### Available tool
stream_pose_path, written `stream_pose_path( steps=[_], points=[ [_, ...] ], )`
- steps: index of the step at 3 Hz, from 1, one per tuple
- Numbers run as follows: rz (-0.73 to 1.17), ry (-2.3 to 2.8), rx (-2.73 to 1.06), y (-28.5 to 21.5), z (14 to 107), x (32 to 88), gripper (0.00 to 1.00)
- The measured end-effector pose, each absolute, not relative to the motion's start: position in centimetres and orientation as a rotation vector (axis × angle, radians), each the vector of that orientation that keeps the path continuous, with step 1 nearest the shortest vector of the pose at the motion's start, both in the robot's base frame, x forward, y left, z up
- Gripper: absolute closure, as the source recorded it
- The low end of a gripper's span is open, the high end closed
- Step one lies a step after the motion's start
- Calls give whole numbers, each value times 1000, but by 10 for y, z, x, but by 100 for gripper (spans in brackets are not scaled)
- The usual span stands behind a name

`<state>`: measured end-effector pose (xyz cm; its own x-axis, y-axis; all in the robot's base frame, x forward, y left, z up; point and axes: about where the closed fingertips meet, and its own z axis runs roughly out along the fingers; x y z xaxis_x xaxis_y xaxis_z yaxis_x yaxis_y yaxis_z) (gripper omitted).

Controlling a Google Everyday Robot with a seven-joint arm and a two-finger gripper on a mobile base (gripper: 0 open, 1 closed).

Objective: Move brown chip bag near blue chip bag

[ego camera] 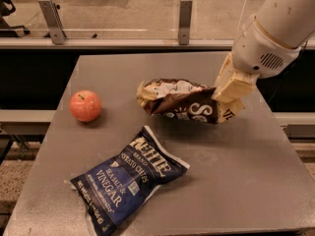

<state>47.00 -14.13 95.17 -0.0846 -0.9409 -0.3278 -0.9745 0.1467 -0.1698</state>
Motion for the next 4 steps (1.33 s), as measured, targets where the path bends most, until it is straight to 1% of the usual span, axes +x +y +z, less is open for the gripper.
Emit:
stream_pose_path(
  steps=[3,4],
  points=[
    [146,2057,-1841,-144,957,467,1],
    [145,2056,-1841,-144,957,467,0]
  ],
)
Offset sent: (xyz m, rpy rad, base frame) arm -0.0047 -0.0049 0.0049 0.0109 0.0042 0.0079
